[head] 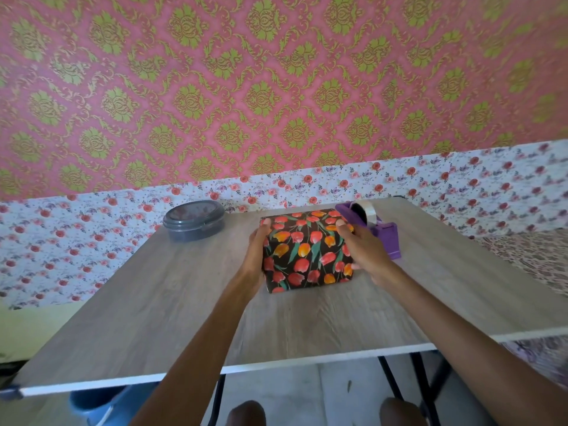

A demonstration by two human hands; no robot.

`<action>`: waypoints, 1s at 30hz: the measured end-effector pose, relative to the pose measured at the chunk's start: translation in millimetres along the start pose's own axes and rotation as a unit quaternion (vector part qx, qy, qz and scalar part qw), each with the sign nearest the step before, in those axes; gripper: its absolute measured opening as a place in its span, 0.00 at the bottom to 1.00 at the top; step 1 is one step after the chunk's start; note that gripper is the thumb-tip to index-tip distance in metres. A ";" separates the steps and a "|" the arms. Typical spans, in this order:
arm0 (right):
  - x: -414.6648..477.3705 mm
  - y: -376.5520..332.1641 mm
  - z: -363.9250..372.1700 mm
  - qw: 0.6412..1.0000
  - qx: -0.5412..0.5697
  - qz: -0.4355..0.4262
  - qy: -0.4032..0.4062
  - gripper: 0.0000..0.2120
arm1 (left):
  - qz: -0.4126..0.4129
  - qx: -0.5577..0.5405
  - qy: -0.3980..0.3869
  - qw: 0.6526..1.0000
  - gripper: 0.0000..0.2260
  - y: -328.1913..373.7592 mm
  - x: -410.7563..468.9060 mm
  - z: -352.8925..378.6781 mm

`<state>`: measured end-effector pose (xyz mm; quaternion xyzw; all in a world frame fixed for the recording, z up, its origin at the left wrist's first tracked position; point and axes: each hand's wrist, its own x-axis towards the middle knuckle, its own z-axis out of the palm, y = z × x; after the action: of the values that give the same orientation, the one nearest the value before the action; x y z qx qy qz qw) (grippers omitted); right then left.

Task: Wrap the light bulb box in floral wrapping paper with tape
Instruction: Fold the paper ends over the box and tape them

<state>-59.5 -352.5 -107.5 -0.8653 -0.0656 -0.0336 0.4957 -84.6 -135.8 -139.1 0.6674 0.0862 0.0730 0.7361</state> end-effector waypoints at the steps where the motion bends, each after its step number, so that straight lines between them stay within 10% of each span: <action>1: -1.0 0.5 0.9 1.000 -0.015 -0.006 0.002 0.34 | 0.004 0.021 -0.014 1.000 0.43 1.4 -3.3 -0.4; 8: 2.5 7.5 -8.1 0.997 -0.057 -0.048 0.035 0.31 | 0.055 0.205 0.023 0.977 0.41 23.7 -8.5 0.4; 12: 32.8 39.7 -33.4 0.957 -0.173 -0.080 0.218 0.09 | 0.322 0.478 0.182 0.797 0.23 29.5 -14.9 19.6; 17: 58.7 68.9 -46.9 0.965 -0.250 0.002 0.079 0.35 | 0.348 0.655 0.047 0.669 0.23 25.9 -24.6 77.4; 30: 44.8 125.3 -136.7 0.958 -0.204 0.038 0.197 0.34 | 0.327 0.657 0.077 0.675 0.22 12.6 -19.6 120.1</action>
<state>4.1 -529.4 -139.8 -0.9263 0.0745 -0.1967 0.3128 -76.6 -255.4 -114.7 0.9566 -0.0555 0.2845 0.0283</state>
